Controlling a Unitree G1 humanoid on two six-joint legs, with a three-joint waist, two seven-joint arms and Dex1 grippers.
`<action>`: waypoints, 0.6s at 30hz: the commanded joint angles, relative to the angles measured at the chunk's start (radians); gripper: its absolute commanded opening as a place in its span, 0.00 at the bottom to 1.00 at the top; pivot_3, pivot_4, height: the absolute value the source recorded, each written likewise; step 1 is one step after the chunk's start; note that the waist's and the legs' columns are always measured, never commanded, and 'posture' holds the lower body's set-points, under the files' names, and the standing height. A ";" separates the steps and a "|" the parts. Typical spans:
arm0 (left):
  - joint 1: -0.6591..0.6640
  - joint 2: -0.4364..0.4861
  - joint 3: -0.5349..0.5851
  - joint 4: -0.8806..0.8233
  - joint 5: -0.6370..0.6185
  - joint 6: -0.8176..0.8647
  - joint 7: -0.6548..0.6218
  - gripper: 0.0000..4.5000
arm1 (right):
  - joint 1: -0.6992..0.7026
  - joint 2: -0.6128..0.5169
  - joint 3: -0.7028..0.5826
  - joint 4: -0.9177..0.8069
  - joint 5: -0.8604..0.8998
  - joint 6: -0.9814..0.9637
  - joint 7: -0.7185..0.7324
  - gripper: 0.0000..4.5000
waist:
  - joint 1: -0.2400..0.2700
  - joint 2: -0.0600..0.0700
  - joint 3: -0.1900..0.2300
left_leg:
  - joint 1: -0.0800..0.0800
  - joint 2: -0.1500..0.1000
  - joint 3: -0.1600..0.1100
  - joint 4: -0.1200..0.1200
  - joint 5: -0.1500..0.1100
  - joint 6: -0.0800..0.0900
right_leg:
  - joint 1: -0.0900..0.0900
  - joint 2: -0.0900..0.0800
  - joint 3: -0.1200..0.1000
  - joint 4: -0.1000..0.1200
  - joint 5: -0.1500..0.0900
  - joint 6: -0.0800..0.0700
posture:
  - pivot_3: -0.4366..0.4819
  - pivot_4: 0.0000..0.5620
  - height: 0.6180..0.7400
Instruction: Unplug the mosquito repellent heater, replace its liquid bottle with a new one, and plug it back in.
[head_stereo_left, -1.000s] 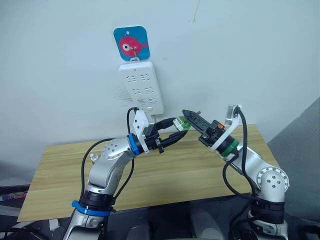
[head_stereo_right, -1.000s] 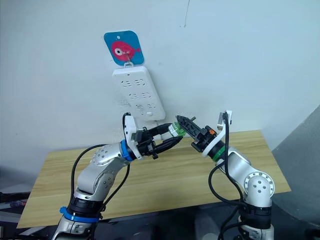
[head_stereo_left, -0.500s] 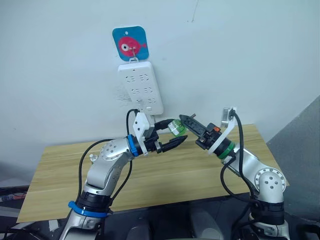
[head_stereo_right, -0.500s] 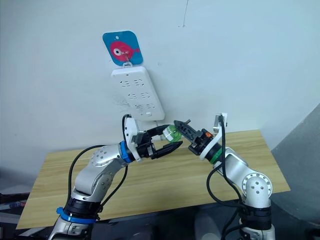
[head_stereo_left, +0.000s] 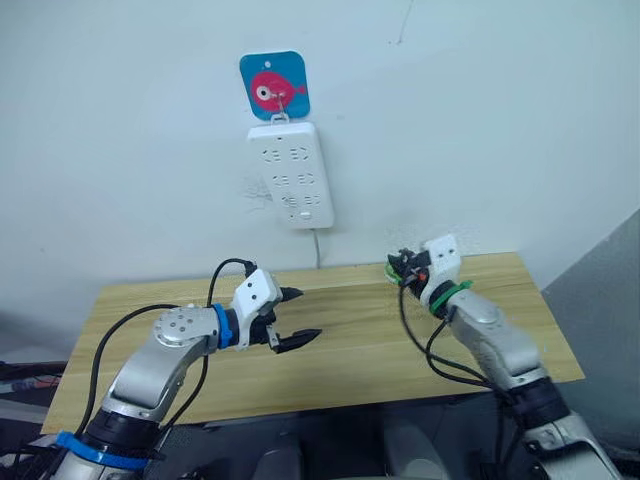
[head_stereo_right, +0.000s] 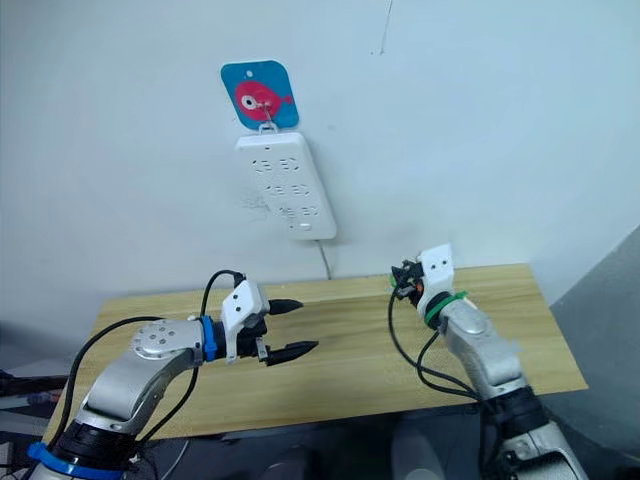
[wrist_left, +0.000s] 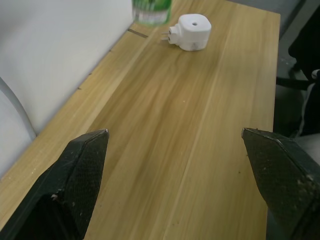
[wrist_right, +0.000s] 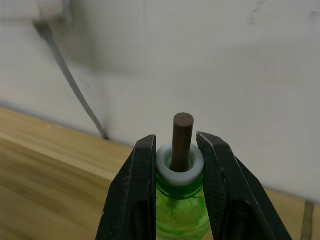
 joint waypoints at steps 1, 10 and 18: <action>0.018 -0.009 -0.005 -0.091 -0.005 0.037 0.030 1.00 | -0.112 0.071 0.008 0.297 -0.152 -0.219 -0.039 0.19 | -0.001 -0.001 0.000 | 0.000 0.000 0.000 0.000 0.000 0.000 | 0.000 0.000 0.000 0.000 0.000 0.000 | 0.43 0.28 0.95; 0.041 0.007 0.004 -0.139 -0.007 0.076 0.041 1.00 | -0.242 0.143 -0.114 0.723 -0.176 -0.397 0.058 0.19 | 0.015 0.000 0.001 | 0.001 0.000 0.000 -0.001 0.000 0.000 | 0.001 0.000 0.000 0.000 0.000 0.000 | 0.45 0.29 0.95; 0.052 0.004 0.013 -0.150 -0.009 0.078 0.057 1.00 | -0.223 0.165 -0.188 0.770 -0.168 -0.416 0.119 0.42 | 0.024 0.000 0.001 | 0.001 0.000 0.000 -0.001 0.000 0.000 | 0.001 0.000 0.000 0.000 0.000 0.000 | 0.46 0.29 0.95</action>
